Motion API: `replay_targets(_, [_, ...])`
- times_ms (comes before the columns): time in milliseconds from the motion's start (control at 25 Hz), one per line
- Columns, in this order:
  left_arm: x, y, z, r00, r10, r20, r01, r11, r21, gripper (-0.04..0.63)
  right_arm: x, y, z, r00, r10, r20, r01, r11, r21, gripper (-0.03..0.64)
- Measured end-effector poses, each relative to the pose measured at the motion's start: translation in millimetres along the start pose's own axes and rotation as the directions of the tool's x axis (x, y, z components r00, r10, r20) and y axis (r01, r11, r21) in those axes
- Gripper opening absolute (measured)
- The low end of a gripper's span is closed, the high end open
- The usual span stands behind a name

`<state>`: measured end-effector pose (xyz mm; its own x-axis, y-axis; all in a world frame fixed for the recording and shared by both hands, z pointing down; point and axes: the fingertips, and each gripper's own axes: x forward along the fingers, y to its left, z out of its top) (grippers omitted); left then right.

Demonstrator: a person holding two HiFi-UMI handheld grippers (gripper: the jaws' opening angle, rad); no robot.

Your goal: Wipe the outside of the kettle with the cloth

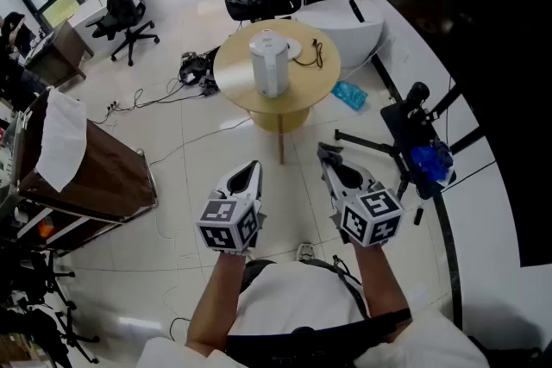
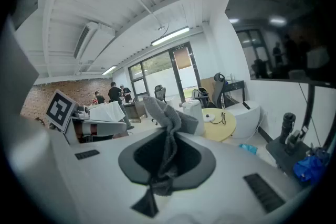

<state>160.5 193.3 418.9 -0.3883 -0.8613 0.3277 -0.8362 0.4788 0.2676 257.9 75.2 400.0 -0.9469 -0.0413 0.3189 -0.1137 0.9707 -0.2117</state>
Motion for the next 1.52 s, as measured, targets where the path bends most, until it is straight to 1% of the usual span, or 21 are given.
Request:
replay_targets(160, [17.0,-14.2,-2.3,1.000,0.027,0.008,-0.027,0.999,0.017,0.000,-2.9,-21.3,-2.0,0.999,0.036,-0.005,-0.037,0.999,-0.008,0.029])
replay_targets(320, [25.1,-18.2,-1.8,0.998,0.067,0.002,-0.067,0.997,0.029,0.000,0.7,-40.7,-3.3,0.998,0.054,-0.010,-0.054,0.998,0.029,0.029])
replay_targets(480, [41.5,-5.3,1.1,0.994,0.112,-0.007,-0.112,0.993,0.026,0.002,20.6,-52.9,-4.4,0.996,0.082,-0.025,-0.081,0.996,0.047,0.029])
replay_targets(680, [85.1,19.1,15.7,0.991,0.134,-0.011,-0.133,0.990,0.035,0.005,59.2,-73.0,4.1,0.995,0.090,-0.038,-0.088,0.995,0.055,0.029])
replay_targets(800, [120.9,35.9,25.6,0.991,0.132,-0.020,-0.131,0.991,0.031,0.051,86.9,-88.4,15.3,0.995,0.086,-0.045,-0.083,0.995,0.049,0.029])
replay_targets(1000, [183.1,67.9,34.3,0.988,0.138,-0.068,-0.136,0.990,0.029,0.189,137.9,-116.5,34.1,0.996,0.067,-0.054,-0.063,0.996,0.063,0.029])
replay_targets(1040, [194.8,73.9,36.8,0.987,0.137,-0.078,-0.135,0.990,0.033,0.206,147.7,-121.3,38.3,0.996,0.062,-0.058,-0.059,0.996,0.065,0.029])
replay_targets(1280, [264.6,115.7,53.5,0.983,0.162,-0.087,-0.158,0.986,0.050,0.253,205.9,-143.8,54.1,0.995,0.044,-0.085,-0.036,0.996,0.086,0.029])
replay_targets(1440, [301.2,127.1,54.2,0.979,0.181,-0.091,-0.175,0.982,0.072,0.296,235.3,-152.3,51.0,0.994,0.050,-0.097,-0.039,0.993,0.111,0.029])
replay_targets(1520, [313.0,129.6,50.5,0.976,0.192,-0.103,-0.183,0.979,0.085,0.296,246.6,-153.4,52.0,0.993,0.054,-0.101,-0.041,0.992,0.120,0.029])
